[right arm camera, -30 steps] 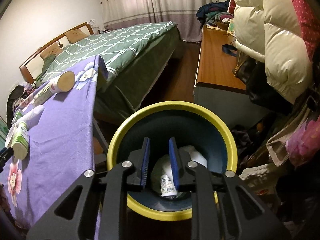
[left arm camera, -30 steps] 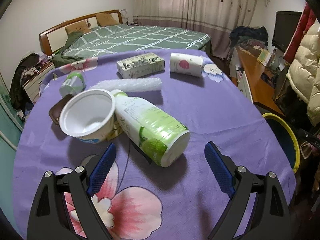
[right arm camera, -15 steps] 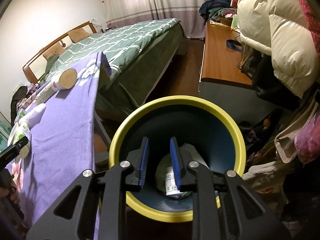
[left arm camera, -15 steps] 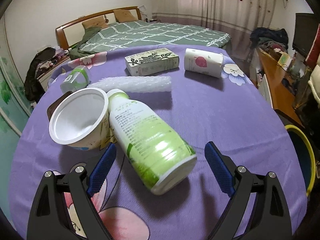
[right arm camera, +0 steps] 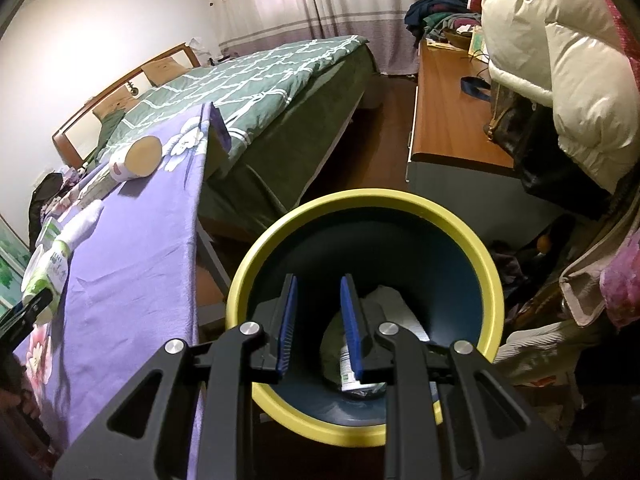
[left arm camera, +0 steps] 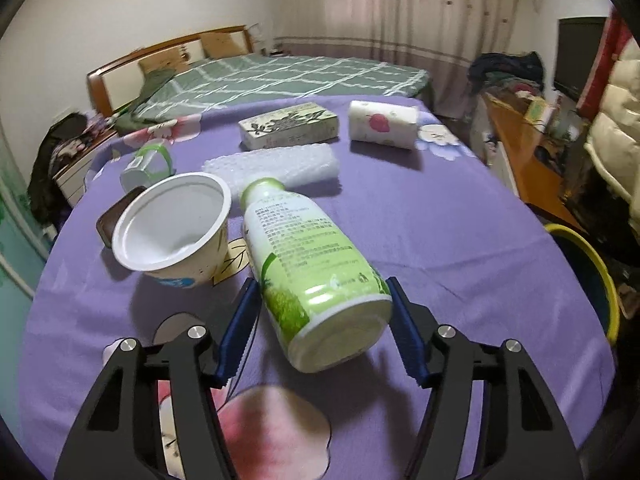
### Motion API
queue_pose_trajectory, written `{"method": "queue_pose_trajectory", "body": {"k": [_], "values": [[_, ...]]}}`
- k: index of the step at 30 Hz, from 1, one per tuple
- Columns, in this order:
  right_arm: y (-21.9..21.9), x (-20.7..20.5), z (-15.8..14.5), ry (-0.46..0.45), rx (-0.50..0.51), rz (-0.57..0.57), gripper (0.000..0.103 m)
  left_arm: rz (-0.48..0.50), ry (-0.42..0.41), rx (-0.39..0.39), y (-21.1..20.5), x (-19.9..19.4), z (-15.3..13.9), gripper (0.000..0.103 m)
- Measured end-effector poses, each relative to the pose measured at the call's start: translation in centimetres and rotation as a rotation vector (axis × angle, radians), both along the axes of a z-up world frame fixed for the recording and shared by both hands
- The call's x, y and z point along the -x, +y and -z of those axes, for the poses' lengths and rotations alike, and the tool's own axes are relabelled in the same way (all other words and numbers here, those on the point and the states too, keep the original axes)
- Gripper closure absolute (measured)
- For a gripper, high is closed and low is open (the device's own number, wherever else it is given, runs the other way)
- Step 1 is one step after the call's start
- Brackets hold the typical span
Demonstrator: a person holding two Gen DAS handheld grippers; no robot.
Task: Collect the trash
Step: 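Reach the left tool to the white green-label bottle and grasp it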
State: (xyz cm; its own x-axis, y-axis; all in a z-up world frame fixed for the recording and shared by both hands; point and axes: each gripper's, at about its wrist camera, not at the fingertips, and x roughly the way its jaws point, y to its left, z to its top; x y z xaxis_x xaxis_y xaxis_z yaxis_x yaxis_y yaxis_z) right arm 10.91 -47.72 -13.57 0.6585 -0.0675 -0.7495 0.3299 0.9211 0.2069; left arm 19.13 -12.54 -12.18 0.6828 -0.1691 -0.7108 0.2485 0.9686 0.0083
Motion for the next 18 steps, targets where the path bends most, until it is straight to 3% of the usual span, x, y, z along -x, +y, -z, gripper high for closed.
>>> {"method": "queue_pose_trajectory", "body": {"k": [9,18], "values": [[0.4,0.1,-0.5,-0.013,0.003,-0.01,0.081,0.066,-0.143,0.007,1.4,3.5,-5.6,0.047],[0.1,0.5,-1.1,-0.027,0.003,-0.004,0.081,0.105,-0.171,-0.015,-0.1,2.1,-7.7,0.048]]}}
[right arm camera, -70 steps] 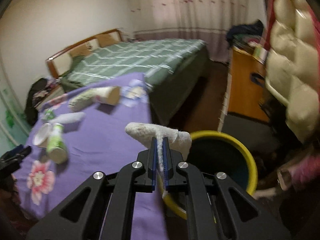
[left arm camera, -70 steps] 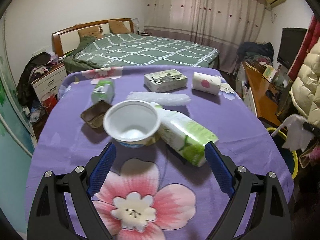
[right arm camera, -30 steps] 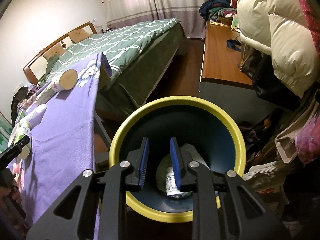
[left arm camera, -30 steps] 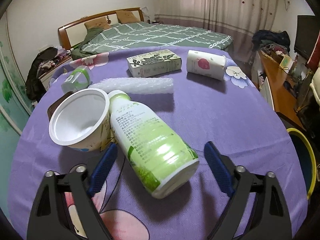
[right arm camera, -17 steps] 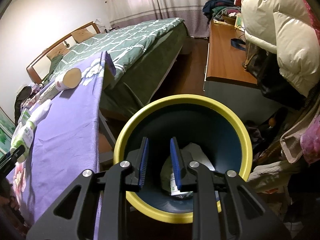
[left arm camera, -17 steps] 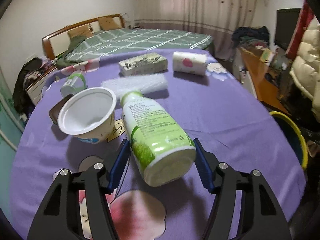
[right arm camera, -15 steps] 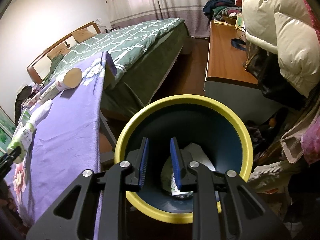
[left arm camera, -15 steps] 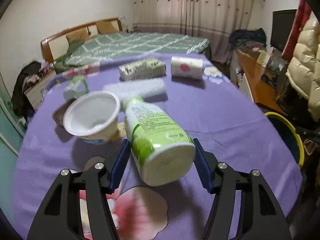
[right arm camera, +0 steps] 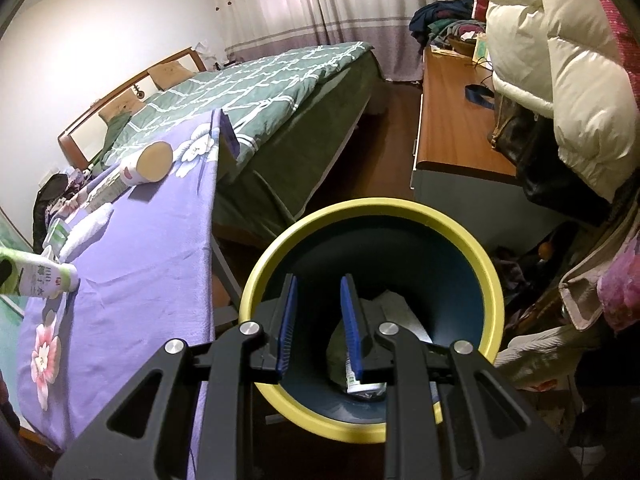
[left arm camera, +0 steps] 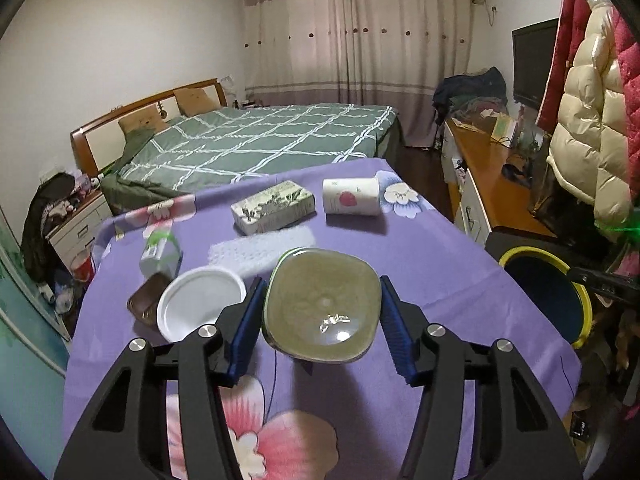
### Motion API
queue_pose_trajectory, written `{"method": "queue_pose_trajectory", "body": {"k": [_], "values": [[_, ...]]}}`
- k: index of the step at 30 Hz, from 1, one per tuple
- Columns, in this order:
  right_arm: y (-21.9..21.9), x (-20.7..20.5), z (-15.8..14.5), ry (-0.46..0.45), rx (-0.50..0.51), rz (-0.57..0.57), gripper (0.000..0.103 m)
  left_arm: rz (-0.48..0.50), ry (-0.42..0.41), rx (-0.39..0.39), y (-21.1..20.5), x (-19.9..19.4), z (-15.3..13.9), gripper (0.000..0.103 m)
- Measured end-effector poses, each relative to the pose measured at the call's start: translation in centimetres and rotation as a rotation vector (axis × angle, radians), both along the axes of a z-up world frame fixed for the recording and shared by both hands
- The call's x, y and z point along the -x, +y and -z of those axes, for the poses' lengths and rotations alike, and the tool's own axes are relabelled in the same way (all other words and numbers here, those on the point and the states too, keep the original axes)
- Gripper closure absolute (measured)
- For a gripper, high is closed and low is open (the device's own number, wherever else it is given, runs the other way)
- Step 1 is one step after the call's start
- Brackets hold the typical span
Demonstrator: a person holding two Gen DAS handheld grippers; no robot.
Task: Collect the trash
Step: 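Reach the left tool to the white green-label bottle and grasp it, then carry the bottle with the left tool over the bin and release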
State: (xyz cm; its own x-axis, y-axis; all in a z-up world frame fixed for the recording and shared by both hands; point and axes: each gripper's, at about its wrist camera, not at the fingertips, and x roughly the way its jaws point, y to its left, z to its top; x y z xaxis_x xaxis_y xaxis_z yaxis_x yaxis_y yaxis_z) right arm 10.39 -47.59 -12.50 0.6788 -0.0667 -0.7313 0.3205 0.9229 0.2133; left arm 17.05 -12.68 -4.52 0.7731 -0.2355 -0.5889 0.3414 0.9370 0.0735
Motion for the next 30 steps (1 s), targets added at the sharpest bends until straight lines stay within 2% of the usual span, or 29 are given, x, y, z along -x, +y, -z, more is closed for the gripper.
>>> {"method": "queue_pose_trajectory", "body": {"k": [10,16,24,30], "values": [[-0.3,0.1,0.3,0.001,-0.005,0.01,0.081,0.006,-0.023,-0.015,-1.8,-4.3,-0.8,0.048],[-0.5,0.5,0.3,-0.007,-0.008,0.017,0.081,0.022,0.021,0.042,-1.8,-6.2,-1.2,0.048],[-0.9,1.3,-0.1,-0.018,-0.008,0.023,0.081,0.094,0.042,0.045,-3.9,-5.0,-1.5,0.048],[-1.5,2.2,-0.5,-0.027,-0.009,0.044,0.081,0.221,0.033,0.051,-8.6,-2.5,-2.8,0.048]]}}
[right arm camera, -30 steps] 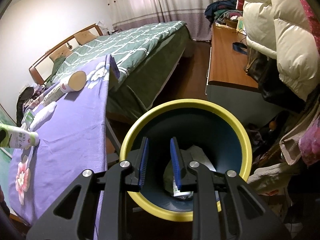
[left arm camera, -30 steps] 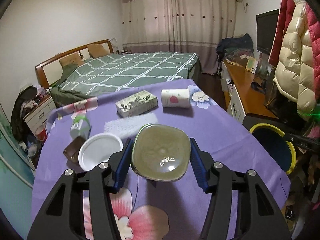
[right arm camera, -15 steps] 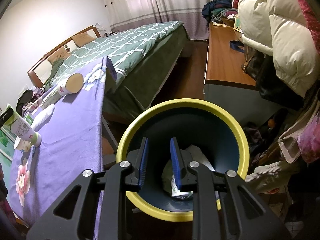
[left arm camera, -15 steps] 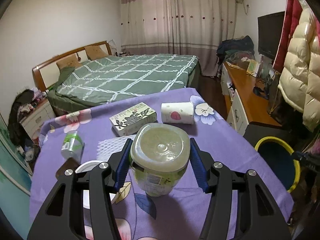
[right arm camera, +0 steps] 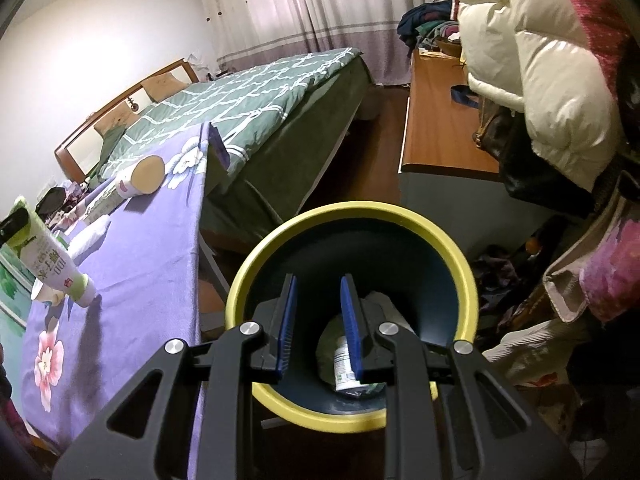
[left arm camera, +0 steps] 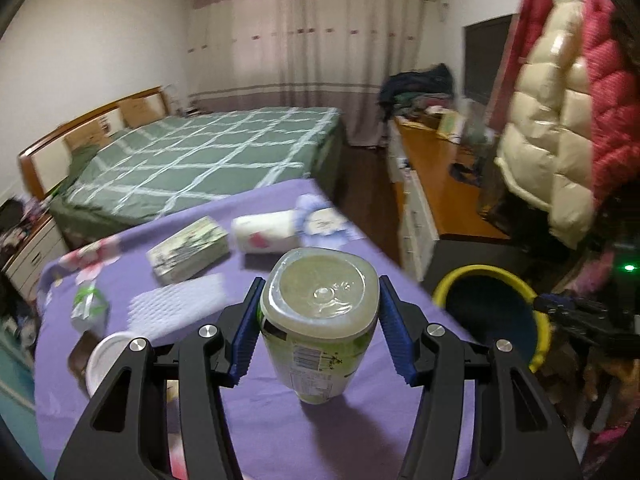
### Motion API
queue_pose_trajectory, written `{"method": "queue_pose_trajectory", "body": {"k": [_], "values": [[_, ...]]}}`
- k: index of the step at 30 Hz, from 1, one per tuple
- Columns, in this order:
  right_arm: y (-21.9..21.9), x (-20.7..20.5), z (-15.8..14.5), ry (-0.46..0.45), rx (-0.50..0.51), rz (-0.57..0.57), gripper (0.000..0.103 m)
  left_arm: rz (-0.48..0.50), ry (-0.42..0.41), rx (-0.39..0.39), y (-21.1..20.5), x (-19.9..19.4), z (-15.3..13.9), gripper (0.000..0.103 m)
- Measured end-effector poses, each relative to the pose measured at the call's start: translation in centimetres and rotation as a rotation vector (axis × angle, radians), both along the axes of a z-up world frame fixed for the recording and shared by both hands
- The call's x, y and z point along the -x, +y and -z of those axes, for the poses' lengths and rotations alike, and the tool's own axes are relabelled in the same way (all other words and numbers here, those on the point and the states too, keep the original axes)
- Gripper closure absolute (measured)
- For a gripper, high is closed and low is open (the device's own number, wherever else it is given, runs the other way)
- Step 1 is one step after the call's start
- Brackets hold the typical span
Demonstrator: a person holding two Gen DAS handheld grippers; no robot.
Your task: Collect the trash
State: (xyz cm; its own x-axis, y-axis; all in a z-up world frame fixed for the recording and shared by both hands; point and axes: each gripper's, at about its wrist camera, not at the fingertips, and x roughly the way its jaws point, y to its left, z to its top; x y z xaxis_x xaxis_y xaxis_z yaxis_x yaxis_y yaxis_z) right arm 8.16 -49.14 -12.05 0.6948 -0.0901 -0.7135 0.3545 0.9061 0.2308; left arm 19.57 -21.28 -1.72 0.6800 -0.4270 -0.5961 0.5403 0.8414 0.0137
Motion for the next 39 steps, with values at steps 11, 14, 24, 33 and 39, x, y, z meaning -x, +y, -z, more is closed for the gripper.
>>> {"method": "queue_pose_trajectory", "body": {"k": [11,14,24,33,39], "values": [[-3.3,3.1,0.3,-0.012,-0.022,0.074,0.081,0.248,-0.003,0.023,-11.7,3.5,-1.1,0.048],[-4.1,4.1,0.5,-0.011,-0.029,0.096,0.081,0.285,0.021,0.025,-14.5,3.6,-0.3,0.048],[-5.5,5.3,1.0,-0.009,-0.054,0.129,0.075,0.317,0.117,-0.042,-21.0,3.5,5.1,0.042],[-4.7,4.7,1.2,-0.014,-0.058,0.097,0.075,0.224,0.087,-0.001,-15.3,4.0,3.6,0.024],[-2.1,2.9,1.1,-0.001,-0.052,0.019,0.075,0.031,0.091,0.046,-6.1,3.1,2.8,0.018]]}}
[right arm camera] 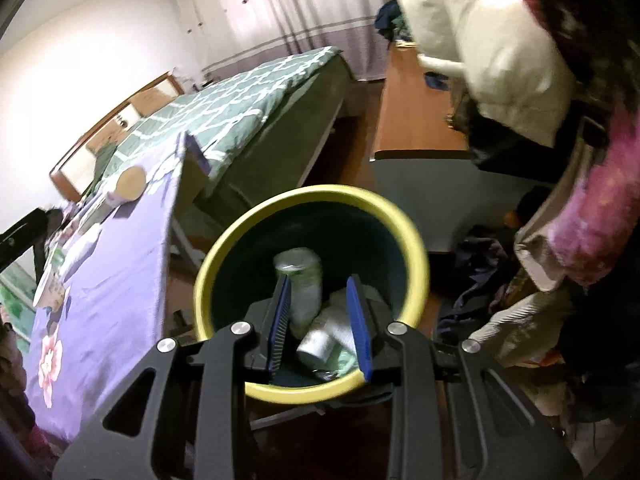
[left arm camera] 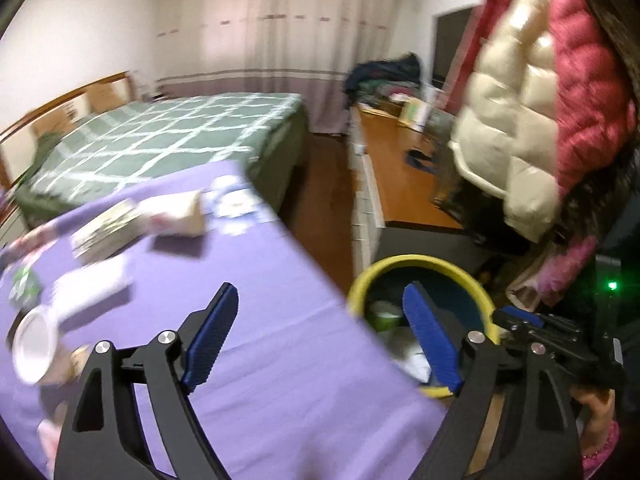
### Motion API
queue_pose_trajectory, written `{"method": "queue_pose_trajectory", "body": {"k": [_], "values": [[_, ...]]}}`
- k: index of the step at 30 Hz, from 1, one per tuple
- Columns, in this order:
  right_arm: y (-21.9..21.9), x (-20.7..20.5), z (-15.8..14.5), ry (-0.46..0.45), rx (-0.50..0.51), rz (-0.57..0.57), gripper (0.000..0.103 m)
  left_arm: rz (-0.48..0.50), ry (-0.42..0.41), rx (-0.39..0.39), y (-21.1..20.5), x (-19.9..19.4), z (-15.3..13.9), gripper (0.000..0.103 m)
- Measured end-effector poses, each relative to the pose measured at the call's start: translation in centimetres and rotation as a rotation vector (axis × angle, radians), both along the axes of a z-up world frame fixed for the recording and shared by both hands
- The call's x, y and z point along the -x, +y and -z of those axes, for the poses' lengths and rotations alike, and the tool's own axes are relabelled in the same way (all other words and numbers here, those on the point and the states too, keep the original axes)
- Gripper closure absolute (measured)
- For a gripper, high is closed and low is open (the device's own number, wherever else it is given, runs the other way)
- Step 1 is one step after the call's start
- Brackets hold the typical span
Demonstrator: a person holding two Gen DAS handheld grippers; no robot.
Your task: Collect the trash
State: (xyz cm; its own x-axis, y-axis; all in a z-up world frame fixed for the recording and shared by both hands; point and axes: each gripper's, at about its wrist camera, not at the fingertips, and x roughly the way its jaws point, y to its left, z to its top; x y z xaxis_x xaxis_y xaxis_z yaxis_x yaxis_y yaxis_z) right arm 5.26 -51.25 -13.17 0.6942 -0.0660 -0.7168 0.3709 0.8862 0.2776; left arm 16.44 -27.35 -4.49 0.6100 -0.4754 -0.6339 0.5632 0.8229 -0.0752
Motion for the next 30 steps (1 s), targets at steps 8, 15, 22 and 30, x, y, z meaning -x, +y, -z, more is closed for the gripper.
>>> {"method": "queue_pose_trajectory", "body": {"k": [8,15,22,30], "values": [[6.5,-4.1,-1.4,0.007,0.025,-0.163,0.075,-0.287,-0.035,-0.018,12.8,-0.5,-0.2,0.016],[15.0,-8.9,-4.1,-0.022,0.071,-0.322,0.075,-0.463,-0.054,-0.03,21.6,-1.5,-0.2,0.016],[23.4,-15.0,-5.9,-0.037,0.103,-0.457,0.074,-0.549,-0.079,-0.048,26.7,-3.0,0.0,0.014],[29.4,-22.9,-5.0,0.023,0.122,-0.532,0.07,-0.607,-0.071,-0.033,30.2,-5.8,0.4,0.014]]}}
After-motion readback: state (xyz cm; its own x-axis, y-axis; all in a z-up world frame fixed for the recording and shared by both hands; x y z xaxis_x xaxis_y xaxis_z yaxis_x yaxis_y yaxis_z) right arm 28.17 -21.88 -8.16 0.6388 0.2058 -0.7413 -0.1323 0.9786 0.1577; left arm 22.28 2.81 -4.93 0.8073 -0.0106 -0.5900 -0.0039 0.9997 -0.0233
